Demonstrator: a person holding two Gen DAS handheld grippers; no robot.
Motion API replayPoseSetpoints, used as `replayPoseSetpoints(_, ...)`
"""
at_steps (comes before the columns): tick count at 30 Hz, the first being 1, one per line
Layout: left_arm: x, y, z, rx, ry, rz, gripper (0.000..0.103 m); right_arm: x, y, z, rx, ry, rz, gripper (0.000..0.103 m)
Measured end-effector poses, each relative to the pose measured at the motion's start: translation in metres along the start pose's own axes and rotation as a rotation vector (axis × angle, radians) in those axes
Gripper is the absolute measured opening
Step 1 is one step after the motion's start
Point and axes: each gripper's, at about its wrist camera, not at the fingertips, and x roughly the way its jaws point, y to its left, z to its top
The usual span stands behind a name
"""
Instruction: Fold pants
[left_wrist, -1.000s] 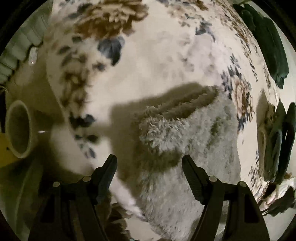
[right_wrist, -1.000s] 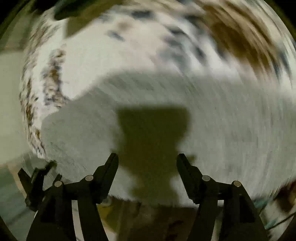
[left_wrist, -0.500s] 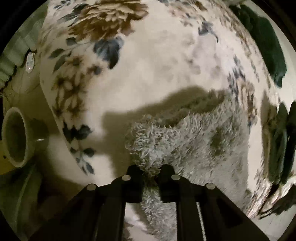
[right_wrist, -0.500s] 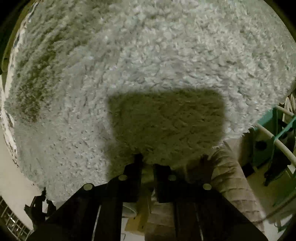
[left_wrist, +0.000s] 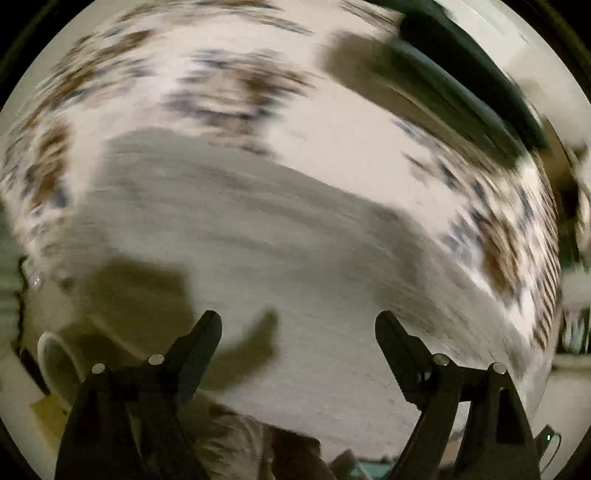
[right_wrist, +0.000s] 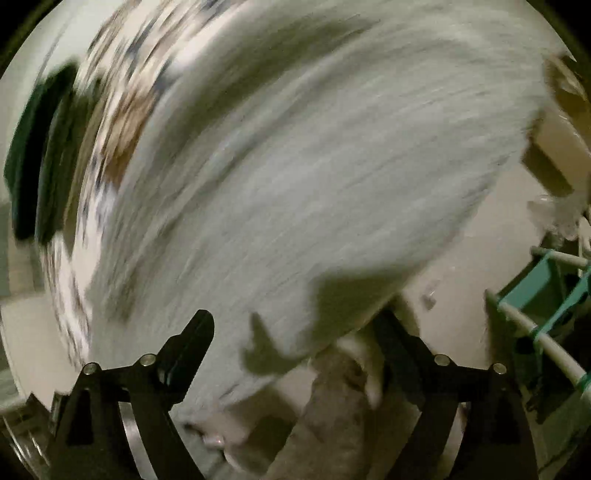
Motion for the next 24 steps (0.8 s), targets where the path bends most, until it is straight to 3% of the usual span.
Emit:
replayPoseSetpoints(2, 0.011, -0.043, -0.006, 0.079, 0.048, -0.072, 0.085, -0.029, -0.053, 0.031, 0.079, -0.069, 0.018, 0.091)
replayPoseSetpoints(5, 0.027, -0.106, -0.019, 0.177, 0.097, -0.100, 0.085, -0.054, -0.117, 0.066, 0.160, -0.128, 0.016, 0.091)
replayPoseSetpoints(9, 0.054, -0.187, -0.041, 0.309, 0.159, -0.111, 0.085, -0.060, -0.189, 0.102, 0.253, -0.193, 0.093, 0.080)
replayPoseSetpoints(12, 0.070, -0.235, -0.059, 0.434, 0.192, -0.089, 0.085, -0.058, -0.205, 0.128, 0.303, -0.231, 0.125, 0.080)
replayPoseSetpoints(16, 0.077, -0.275, -0.076, 0.514, 0.201, -0.083, 0.085, -0.090, -0.226, 0.155, 0.310, -0.344, 0.161, 0.080)
replayPoseSetpoints(19, 0.074, -0.300, -0.086, 0.558, 0.188, -0.084, 0.085, -0.089, -0.237, 0.177, 0.317, -0.331, 0.193, 0.076)
replayPoseSetpoints(20, 0.074, -0.307, -0.089, 0.566, 0.188, -0.084, 0.085, -0.086, -0.238, 0.185, 0.306, -0.313, 0.193, 0.057)
replayPoseSetpoints(21, 0.074, -0.312, -0.091, 0.571, 0.190, -0.082, 0.085, -0.081, -0.237, 0.193, 0.294, -0.299, 0.181, 0.016)
replayPoseSetpoints(22, 0.074, -0.316, -0.094, 0.578, 0.193, -0.083, 0.085, -0.082, -0.230, 0.191, 0.274, -0.295, 0.145, 0.008)
replayPoseSetpoints(24, 0.075, -0.323, -0.098, 0.591, 0.198, -0.083, 0.085, -0.101, -0.224, 0.186, 0.225, -0.342, 0.096, 0.008)
